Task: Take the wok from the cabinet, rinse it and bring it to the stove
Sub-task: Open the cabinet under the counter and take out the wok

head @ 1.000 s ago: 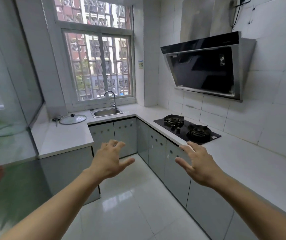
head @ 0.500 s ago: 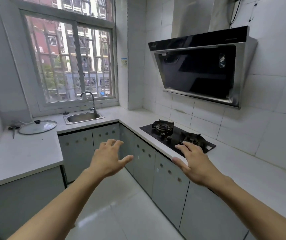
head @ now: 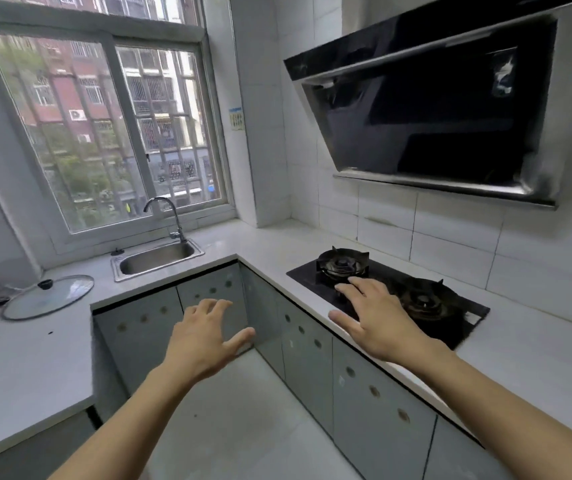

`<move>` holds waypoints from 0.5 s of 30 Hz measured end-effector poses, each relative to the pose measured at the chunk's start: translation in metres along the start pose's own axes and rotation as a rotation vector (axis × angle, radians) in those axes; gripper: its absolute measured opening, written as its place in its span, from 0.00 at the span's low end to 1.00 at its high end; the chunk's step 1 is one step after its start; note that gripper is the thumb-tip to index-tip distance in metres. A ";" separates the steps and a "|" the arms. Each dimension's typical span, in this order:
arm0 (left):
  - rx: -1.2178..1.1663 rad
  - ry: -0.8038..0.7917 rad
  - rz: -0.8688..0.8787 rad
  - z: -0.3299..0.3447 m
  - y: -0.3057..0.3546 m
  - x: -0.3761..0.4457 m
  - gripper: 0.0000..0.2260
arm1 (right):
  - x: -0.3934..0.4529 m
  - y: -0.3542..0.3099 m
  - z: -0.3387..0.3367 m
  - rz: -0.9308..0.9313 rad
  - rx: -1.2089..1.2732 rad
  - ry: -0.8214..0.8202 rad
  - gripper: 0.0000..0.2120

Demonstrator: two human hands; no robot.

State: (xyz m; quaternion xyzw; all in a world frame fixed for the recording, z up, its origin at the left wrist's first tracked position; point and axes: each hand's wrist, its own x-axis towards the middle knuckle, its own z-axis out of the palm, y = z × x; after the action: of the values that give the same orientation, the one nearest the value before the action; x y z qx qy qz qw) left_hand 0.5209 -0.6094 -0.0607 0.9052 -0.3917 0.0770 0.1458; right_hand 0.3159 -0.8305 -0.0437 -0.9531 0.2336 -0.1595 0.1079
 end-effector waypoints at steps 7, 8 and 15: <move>0.050 0.042 -0.119 0.006 -0.055 0.109 0.33 | 0.153 -0.007 0.033 -0.196 0.136 -0.021 0.31; 0.052 0.042 -0.138 0.009 -0.065 0.122 0.33 | 0.171 -0.012 0.041 -0.217 0.134 -0.033 0.31; 0.023 0.034 -0.236 0.042 -0.147 0.203 0.32 | 0.294 -0.043 0.104 -0.269 0.070 -0.132 0.31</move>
State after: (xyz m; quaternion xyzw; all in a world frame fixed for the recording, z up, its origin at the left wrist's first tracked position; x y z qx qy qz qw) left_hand 0.7678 -0.6672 -0.0784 0.9451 -0.2793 0.0790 0.1501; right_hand 0.6172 -0.9208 -0.0539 -0.9798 0.0905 -0.1177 0.1338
